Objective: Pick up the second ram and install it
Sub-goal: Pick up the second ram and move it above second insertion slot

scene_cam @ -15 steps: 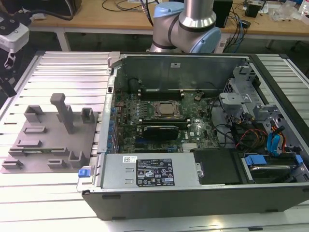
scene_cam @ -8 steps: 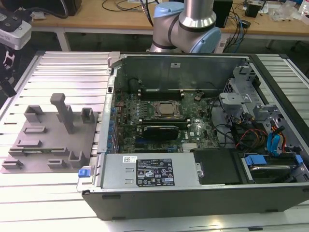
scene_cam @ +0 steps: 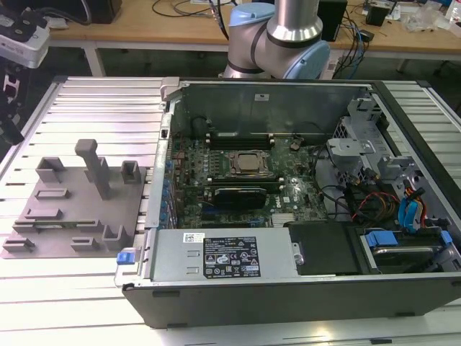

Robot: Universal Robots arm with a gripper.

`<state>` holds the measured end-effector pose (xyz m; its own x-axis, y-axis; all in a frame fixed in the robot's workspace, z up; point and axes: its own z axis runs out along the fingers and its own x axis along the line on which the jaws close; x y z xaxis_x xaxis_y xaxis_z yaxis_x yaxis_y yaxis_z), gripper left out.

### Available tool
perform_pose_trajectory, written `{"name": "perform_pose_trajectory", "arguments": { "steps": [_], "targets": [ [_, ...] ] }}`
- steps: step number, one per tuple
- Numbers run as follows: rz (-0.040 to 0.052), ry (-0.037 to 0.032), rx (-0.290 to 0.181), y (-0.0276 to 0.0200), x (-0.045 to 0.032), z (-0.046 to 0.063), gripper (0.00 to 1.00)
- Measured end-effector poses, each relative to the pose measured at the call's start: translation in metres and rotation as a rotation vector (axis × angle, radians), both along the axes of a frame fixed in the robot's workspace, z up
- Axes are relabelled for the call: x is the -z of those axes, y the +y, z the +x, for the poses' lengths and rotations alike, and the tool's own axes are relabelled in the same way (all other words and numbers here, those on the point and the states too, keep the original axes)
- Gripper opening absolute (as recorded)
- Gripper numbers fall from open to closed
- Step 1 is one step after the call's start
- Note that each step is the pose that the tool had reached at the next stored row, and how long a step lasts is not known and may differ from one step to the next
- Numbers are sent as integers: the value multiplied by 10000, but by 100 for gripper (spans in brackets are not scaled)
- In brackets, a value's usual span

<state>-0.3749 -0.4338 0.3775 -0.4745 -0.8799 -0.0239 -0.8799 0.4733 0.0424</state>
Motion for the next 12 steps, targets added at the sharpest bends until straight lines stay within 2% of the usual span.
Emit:
{"name": "perform_pose_trajectory", "arguments": {
  "steps": [9,12],
  "targets": [
    [0,0,-1336,0,0,0,8],
    [-3,1,-2177,0,1,1,8]
  ]
}}
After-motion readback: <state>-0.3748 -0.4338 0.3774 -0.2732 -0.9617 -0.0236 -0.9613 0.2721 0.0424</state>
